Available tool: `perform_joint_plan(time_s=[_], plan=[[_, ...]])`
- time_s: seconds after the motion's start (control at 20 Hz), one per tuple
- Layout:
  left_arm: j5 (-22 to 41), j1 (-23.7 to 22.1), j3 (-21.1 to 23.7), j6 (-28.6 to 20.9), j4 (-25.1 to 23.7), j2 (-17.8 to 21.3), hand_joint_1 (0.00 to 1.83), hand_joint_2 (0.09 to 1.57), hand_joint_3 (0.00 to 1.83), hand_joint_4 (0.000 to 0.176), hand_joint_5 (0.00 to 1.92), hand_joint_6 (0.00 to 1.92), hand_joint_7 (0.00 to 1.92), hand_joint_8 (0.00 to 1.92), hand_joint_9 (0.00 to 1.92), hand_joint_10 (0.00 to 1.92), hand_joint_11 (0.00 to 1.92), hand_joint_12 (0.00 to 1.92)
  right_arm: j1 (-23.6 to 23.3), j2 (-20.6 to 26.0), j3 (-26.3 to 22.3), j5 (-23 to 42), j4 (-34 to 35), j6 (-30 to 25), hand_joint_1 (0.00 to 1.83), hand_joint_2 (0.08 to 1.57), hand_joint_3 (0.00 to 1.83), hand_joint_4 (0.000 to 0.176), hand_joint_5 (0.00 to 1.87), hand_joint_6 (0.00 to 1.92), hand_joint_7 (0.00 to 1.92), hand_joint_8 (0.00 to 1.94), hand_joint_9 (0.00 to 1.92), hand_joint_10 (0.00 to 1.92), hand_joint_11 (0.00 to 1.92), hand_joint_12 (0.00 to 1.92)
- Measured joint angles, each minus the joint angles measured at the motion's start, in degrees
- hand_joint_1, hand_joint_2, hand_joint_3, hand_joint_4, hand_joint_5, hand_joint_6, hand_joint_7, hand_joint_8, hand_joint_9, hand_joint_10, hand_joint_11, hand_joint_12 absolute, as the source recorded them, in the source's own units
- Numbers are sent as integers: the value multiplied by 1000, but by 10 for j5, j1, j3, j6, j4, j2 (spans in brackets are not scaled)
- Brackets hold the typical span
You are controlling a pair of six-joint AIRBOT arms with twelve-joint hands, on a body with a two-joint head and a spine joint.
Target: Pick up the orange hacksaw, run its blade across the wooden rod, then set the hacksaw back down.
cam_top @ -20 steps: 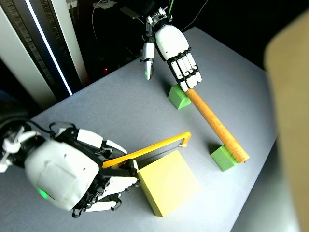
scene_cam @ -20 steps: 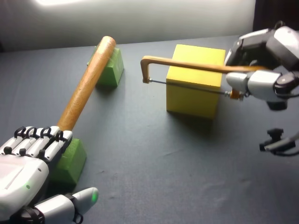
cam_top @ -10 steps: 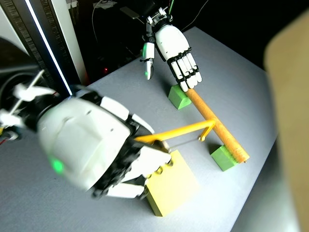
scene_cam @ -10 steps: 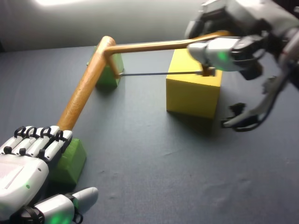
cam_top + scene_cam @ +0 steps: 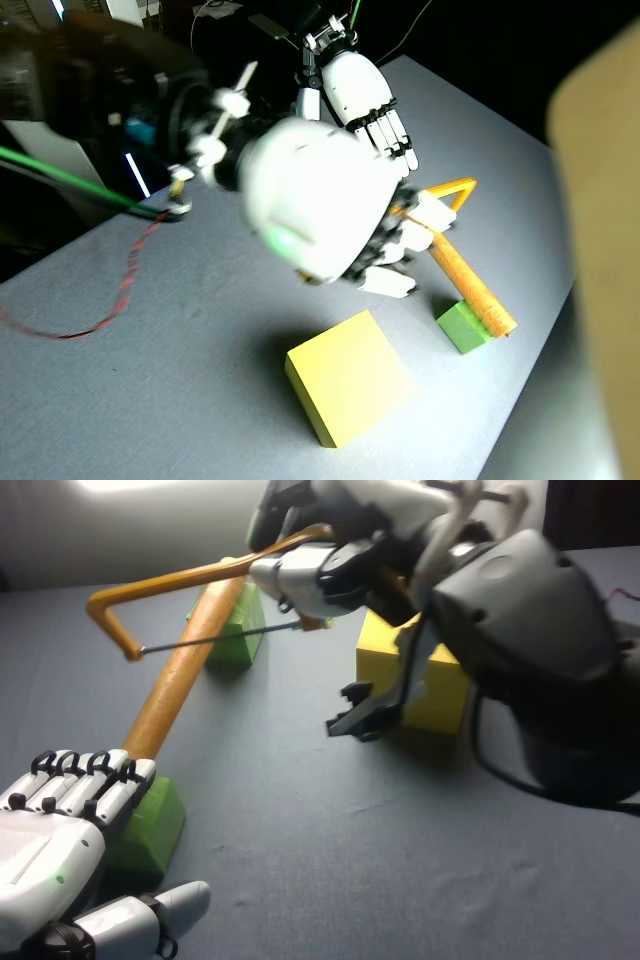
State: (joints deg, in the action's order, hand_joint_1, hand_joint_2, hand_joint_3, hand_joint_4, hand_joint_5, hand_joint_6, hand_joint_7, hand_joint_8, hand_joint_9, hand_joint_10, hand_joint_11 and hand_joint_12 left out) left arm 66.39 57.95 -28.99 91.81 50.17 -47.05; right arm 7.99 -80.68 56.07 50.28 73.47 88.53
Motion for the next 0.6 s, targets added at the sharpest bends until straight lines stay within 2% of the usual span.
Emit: perform_joint_plan(time_s=[0.25,0.5,0.6], plan=[[0,0,0,0,0,0,0,1184,3,0,8,3,18,7,0,0,0,0,10,-54,36,-9,1,31,1199,1162,0,0,815,1242,988,996,1204,144,659,1176],[-2,0,-2,0,-1,0,0,1185,3,0,14,5,28,8,4,2,0,0,22,-123,112,-22,2,30,1199,1163,0,0,814,1236,985,1009,1203,151,660,1180],[-1,0,-3,0,-1,0,0,1182,1,0,1,0,23,5,0,0,0,0,29,-134,122,-19,-6,23,1200,1162,0,0,815,1222,985,1018,1206,154,668,1183]])
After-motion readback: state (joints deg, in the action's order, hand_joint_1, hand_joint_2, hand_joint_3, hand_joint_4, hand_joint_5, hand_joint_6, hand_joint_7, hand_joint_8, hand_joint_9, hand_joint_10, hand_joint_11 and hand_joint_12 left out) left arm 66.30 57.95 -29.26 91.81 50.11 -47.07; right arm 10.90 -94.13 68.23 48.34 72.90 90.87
